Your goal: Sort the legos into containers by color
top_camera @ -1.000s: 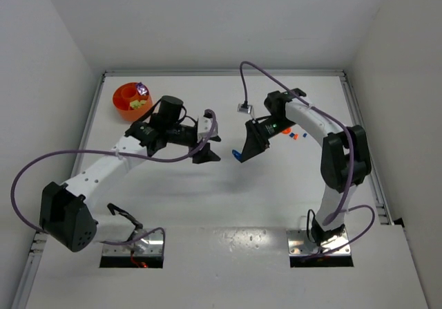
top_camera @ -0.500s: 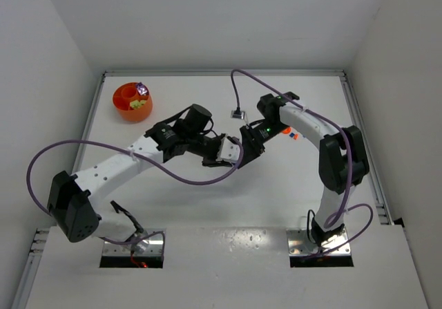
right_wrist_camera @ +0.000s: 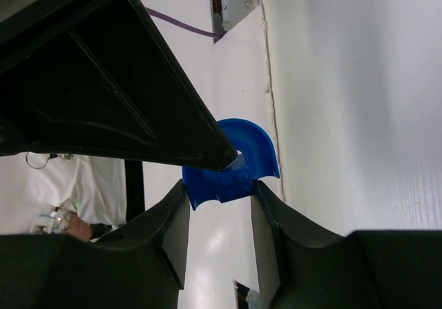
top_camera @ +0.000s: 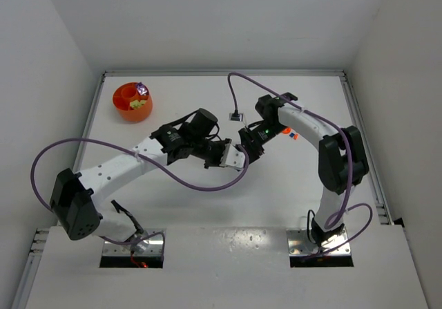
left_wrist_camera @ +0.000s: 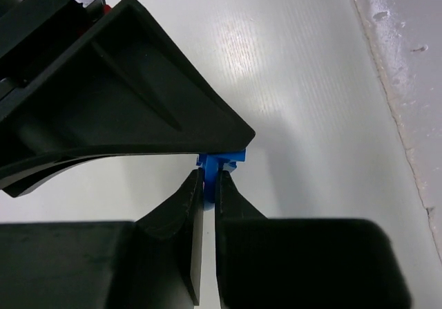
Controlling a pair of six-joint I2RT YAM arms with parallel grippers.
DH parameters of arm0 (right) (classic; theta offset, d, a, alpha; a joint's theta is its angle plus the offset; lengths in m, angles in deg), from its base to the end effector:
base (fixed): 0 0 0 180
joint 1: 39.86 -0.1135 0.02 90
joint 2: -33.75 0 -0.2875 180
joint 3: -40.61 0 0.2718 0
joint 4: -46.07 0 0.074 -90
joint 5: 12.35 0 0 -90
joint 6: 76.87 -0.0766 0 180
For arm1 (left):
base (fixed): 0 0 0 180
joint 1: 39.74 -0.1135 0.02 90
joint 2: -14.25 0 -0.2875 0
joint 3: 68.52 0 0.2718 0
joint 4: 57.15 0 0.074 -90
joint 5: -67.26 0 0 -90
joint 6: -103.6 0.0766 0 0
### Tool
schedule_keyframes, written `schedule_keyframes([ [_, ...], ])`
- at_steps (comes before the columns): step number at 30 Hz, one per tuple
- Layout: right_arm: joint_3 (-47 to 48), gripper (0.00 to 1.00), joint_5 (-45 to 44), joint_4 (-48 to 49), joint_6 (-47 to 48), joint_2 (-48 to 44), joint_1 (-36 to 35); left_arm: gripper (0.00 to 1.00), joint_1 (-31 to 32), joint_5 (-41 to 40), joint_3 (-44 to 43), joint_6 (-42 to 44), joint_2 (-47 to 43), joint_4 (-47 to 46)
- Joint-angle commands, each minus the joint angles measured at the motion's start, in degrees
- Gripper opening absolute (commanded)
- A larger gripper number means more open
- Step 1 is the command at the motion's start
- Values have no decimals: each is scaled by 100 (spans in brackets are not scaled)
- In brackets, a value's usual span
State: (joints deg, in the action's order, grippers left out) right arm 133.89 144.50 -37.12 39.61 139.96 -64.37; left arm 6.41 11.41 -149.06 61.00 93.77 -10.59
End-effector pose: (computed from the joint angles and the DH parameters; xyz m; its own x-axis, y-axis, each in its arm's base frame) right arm 0.2929 0.2110 0.2252 -0.7768 -0.5468 -0.3122 -0.4695 0.1727 0.8659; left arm 0.2015 -0.2719 0.3030 0.3051 0.5617 -0.7690 0.9523 -0.1827 0.2444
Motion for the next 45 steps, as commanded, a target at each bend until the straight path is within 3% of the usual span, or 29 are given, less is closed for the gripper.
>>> schedule_keyframes([
  [1,-37,9,233,-23,269,-425,-54,8,113,-102,-77,16,63,-92],
  [3,-107,17,162,38,270,-488,-54,6,113,-102,-77,-38,63,-93],
  [7,-213,54,-48,388,69,-724,113,0,-280,335,-24,-353,2,-93],
  [8,-266,56,-136,460,-19,-821,113,0,-413,494,28,-519,1,-93],
  [14,-336,59,-1085,1259,-845,-1129,394,0,-1353,1892,554,-1188,-288,-146],
  [16,-275,60,-1787,1672,-1328,-1182,474,0,-1643,2191,801,-1854,-429,-347],
  [17,-275,60,-2103,1899,-1573,-1260,526,0,-1775,2192,942,-2344,-429,-896],
  [18,-275,60,-2802,2311,-1793,-1313,526,0,-2063,2114,1256,-3619,-499,-1276],
  [21,-389,60,-3824,2779,-2269,-1585,588,0,-2670,2060,1418,-5154,-368,-1990],
  [24,-442,61,-4066,2904,-2270,-1780,588,0,-3075,1833,1129,-5898,-245,-2115],
  [30,-179,61,-4066,2842,-2147,-1780,588,0,-3611,331,716,-4926,-982,-2255],
  [31,-178,61,-4066,2842,-2147,-1780,588,0,-3709,198,593,-4463,-1044,-2194],
  [34,-117,61,-4066,2842,-2147,-1727,588,0,-4190,-5,-108,-3303,-686,-1203],
  [36,-47,61,-4066,2842,-2094,-1613,588,0,-4560,-58,-365,-3106,-457,-851],
  [40,15,61,-4066,2789,-2094,-1560,588,0,-5762,-207,-910,-3639,141,-849],
  [45,15,61,-4013,2789,-2094,-1507,588,0,-6680,-146,-1131,-5062,704,-849],
])
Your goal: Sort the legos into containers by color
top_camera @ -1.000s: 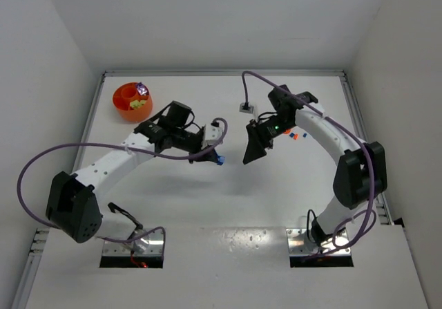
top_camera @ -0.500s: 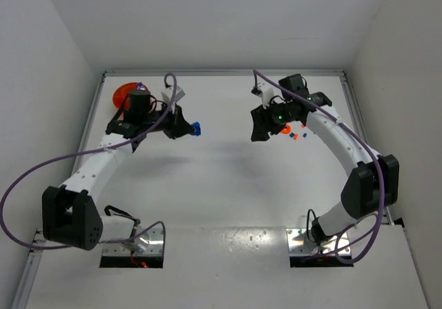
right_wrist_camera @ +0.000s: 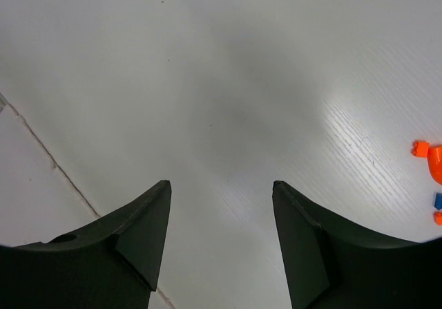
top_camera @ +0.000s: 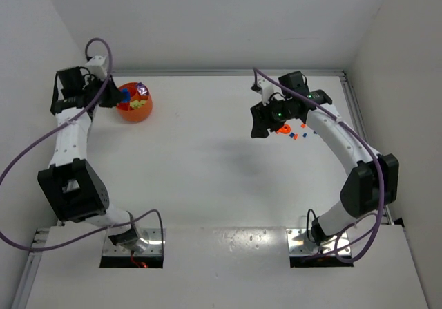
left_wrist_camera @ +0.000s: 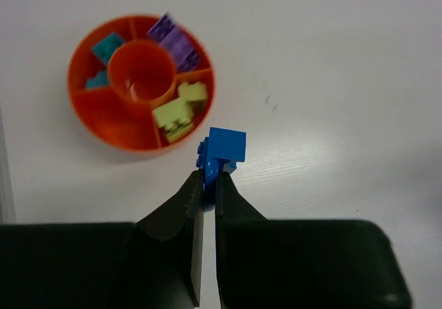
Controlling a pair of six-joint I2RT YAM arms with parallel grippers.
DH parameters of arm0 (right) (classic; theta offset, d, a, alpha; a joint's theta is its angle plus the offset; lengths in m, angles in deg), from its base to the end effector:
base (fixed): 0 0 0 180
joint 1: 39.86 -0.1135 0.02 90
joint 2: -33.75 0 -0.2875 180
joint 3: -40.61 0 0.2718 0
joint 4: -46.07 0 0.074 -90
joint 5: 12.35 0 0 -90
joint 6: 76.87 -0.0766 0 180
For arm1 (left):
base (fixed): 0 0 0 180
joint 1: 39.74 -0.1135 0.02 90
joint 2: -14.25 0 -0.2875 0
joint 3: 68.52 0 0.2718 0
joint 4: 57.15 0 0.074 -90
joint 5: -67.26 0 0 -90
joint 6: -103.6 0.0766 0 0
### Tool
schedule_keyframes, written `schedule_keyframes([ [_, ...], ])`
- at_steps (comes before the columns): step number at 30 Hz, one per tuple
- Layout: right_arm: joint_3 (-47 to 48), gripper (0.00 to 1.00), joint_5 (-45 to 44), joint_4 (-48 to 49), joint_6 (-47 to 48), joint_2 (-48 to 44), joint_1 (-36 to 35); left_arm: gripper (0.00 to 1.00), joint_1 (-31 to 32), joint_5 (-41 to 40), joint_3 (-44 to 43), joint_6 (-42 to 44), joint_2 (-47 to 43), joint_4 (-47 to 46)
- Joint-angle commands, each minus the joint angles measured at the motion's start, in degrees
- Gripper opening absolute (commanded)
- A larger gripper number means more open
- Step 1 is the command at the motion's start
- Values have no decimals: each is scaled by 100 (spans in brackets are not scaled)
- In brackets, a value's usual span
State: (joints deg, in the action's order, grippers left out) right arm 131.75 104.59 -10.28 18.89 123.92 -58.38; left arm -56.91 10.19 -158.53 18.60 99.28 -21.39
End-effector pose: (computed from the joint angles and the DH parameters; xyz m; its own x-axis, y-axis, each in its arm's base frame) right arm 0.3431 0.1515 0.2885 -0.7235 -0.3367 -0.6027 -0.6029 0.7335 0.3139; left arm 0.3798 0.0738 0.3527 -0.4698 -0.0686 -0.8801 0.2403 0.9494 -0.2023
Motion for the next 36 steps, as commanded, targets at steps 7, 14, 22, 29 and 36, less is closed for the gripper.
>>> schedule_keyframes([
  [7,229,61,-22,105,-22,150,-11,0,-454,-1085,527,-2247,-171,-656],
  [14,229,61,-22,105,-22,150,-11,0,-349,-2685,316,-3161,109,-718],
  [22,168,61,-22,105,-22,150,-11,0,-349,-3108,-97,-4285,663,-446],
  [29,168,61,-22,105,-22,203,-11,0,-279,-2862,-386,-4796,1234,-323],
  [36,168,61,30,105,-22,308,-11,3,-103,-2914,-650,-4973,1578,-323],
])
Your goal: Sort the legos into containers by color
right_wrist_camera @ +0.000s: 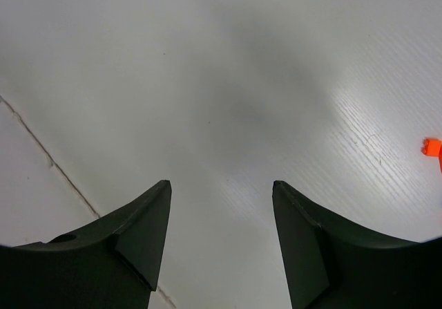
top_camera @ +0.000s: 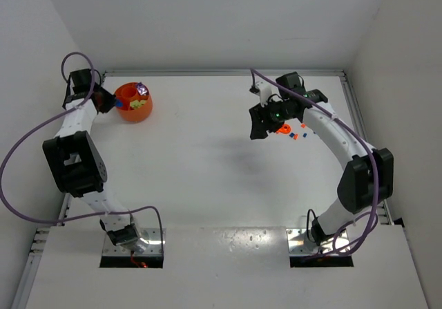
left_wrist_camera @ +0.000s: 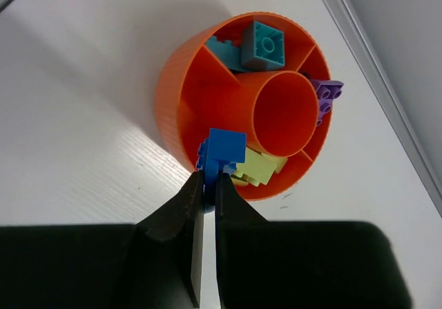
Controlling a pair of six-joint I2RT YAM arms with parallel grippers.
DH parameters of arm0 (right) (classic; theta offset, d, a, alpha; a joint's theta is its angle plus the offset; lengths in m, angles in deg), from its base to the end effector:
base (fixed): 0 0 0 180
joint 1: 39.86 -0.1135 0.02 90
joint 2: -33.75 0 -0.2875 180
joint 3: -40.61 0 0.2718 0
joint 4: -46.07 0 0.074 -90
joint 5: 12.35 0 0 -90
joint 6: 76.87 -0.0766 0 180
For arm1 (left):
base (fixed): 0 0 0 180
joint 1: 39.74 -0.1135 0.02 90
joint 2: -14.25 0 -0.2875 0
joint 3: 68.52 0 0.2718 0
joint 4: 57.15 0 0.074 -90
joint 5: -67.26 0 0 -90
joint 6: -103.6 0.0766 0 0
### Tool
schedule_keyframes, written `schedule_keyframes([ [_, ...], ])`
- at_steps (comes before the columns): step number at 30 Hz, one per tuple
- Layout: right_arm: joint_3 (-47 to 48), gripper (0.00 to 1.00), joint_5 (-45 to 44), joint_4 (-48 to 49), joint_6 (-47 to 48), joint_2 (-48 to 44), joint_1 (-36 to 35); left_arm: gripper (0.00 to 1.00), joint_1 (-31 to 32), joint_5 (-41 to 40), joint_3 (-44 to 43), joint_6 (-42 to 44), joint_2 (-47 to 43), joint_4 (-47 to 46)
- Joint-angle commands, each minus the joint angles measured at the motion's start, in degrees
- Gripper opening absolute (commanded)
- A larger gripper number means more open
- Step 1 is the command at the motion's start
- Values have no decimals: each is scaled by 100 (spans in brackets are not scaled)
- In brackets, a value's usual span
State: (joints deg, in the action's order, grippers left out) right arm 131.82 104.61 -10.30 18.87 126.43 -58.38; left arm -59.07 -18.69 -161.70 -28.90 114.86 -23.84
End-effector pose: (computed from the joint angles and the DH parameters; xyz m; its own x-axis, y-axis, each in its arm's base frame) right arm 0.3501 0.1539 0.2733 -0.7475 -0.3444 -0.5680 -0.5897 0.7378 0.3286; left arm 0.4325 0.1460 0.2628 -0.2651 -0.8072 -0.5275 -0.6223 0.5611 -0.5459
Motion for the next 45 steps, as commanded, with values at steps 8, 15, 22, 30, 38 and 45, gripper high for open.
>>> schedule_keyframes([
  [8,161,61,29,108,-20,109,-11,10,237,-195,-536,-162,476,-78],
  [15,161,61,29,108,-20,109,-11,10,237,-414,-817,-109,810,36],
  [22,109,61,29,108,-20,109,-11,28,237,-414,-817,-4,811,36],
  [30,-49,61,-33,169,-20,-66,-11,55,237,-195,-817,110,310,-69],
  [38,-418,61,-639,370,-20,-373,-11,25,501,789,-562,715,-841,-825],
  [45,-1358,59,-2299,1065,-205,-691,393,50,1176,3142,1115,3026,-2948,-2064],
])
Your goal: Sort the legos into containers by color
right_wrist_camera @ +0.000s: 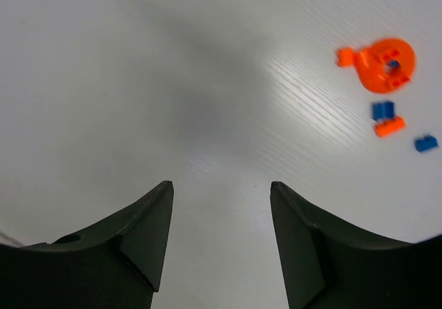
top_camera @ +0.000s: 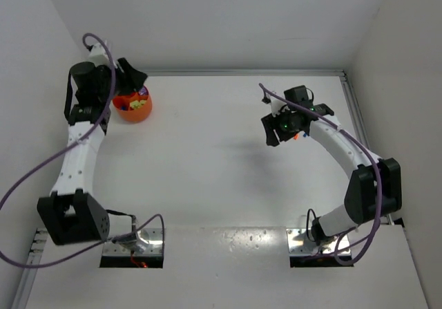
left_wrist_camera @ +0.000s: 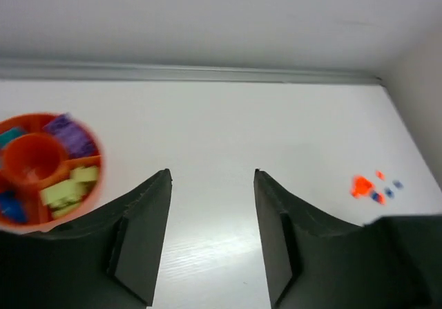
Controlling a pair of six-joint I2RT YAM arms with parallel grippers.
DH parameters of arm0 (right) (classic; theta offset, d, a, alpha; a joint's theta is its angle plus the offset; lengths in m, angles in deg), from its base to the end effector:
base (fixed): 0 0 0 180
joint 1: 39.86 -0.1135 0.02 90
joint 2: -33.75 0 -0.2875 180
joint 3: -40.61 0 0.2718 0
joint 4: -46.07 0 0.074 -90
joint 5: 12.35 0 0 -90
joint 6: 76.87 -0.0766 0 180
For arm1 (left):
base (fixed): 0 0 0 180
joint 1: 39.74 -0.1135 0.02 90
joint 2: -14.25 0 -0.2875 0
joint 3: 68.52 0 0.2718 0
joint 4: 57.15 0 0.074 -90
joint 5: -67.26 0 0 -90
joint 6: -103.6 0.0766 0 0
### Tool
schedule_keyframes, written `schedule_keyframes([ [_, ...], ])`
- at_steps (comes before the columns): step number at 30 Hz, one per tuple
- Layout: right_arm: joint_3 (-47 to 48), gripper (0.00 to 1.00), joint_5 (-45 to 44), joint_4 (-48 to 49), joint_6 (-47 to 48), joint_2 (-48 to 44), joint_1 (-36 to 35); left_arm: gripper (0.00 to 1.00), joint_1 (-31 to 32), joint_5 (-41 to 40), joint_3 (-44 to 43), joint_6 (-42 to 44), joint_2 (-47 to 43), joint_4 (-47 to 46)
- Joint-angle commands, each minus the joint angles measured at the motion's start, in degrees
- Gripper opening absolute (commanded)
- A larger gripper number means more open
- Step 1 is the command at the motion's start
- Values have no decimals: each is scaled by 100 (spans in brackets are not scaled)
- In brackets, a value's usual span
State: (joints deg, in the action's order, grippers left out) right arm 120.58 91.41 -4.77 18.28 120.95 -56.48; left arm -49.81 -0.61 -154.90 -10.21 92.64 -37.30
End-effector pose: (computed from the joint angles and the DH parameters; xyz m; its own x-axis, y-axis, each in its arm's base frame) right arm 0.3341 0.1187 0.2405 -0.7742 -0.3221 -0.5449 -0.4697 0.8693 0.1536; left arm 0.3725 0.0368 0.4031 -0.2663 -0.4271 -0.8641 0.1022 0.8789 -0.4659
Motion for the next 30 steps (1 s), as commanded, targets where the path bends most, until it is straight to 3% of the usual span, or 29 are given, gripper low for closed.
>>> schedule_keyframes([
  [1,-288,59,-1067,574,-146,-63,360,59,442,1338,498,1255,-807,-561],
  [7,-61,53,-1218,759,64,569,949,64,558,2216,279,1607,-755,327],
  [8,27,51,-1218,759,283,718,1142,64,558,2347,218,1878,-755,432],
  [9,211,43,-1157,759,442,789,1248,65,637,2618,217,2028,-694,555],
  [12,633,38,-849,470,1285,1053,1670,66,830,3007,50,2636,-580,1222],
  [21,2224,35,3,-1051,3815,2450,2620,71,936,3350,-55,3102,-378,1532],
  [30,3200,37,373,-1745,4977,3522,2954,71,988,3456,-231,3102,-88,1593],
])
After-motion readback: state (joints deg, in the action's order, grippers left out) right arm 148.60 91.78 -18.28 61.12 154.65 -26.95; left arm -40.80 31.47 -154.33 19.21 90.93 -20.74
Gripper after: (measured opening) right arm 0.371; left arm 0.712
